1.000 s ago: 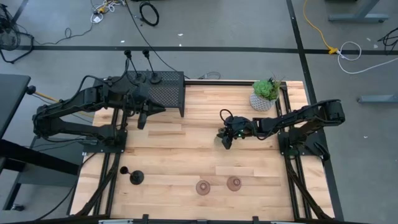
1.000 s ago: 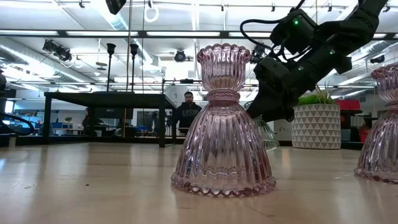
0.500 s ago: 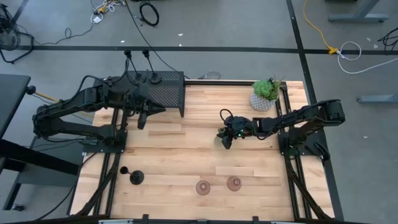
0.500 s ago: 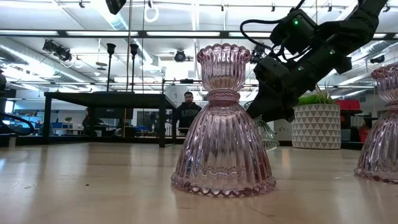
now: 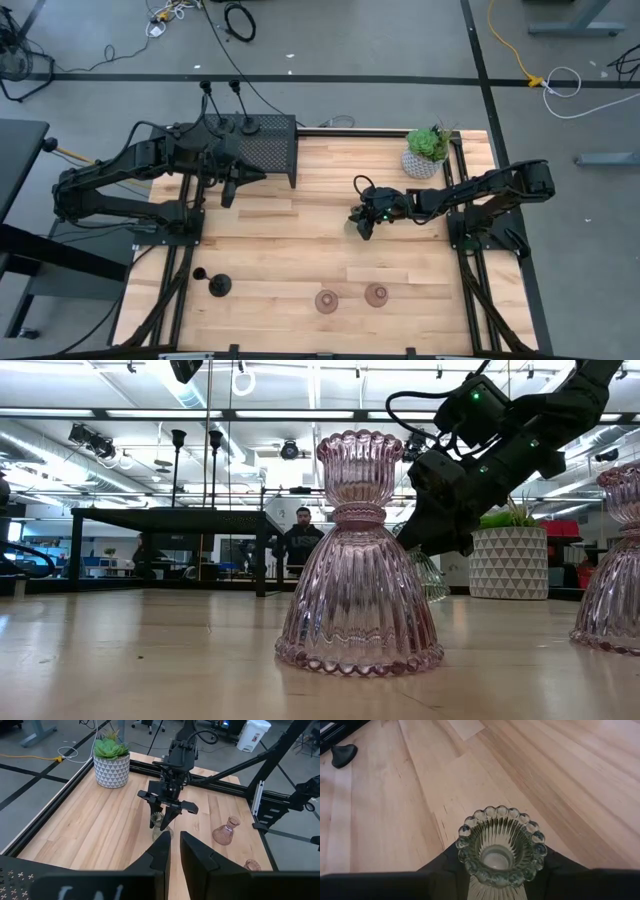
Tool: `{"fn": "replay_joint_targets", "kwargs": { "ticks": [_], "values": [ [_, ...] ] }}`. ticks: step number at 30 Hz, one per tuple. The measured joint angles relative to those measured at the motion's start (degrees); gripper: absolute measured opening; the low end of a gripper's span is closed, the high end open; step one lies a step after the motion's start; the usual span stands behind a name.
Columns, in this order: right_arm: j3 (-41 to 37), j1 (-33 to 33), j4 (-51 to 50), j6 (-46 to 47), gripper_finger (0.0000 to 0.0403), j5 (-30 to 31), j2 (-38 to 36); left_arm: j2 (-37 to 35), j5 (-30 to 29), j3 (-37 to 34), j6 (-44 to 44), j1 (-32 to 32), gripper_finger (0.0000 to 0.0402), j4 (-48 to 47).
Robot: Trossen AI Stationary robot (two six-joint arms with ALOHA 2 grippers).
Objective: Pick & Place candle stick holders
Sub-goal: Put the green glass candle holder on the shelf
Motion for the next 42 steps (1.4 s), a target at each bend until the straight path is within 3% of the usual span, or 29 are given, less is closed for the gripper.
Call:
{"fn": "replay_joint_targets", "kwargs": {
  "ticks": [14, 26, 42],
  "values": [
    [2.9, 0.0, -1.9, -1.0, 0.013, -0.6, -0.3, 0.0, 0.0, 0.0, 0.0, 0.0, 0.0046, 0.0],
    [9.1, 0.0, -12.2, -5.4, 0.013, 0.6, -6.8, 0.0, 0.0, 0.0, 0.0, 0.0, 0.0046, 0.0],
    [24.8, 0.0, -24.4, -14.2, 0.013, 3.4, -12.8, 0.0, 0.0, 0.0, 0.0, 0.0, 0.0046, 0.0]
  ]
}}
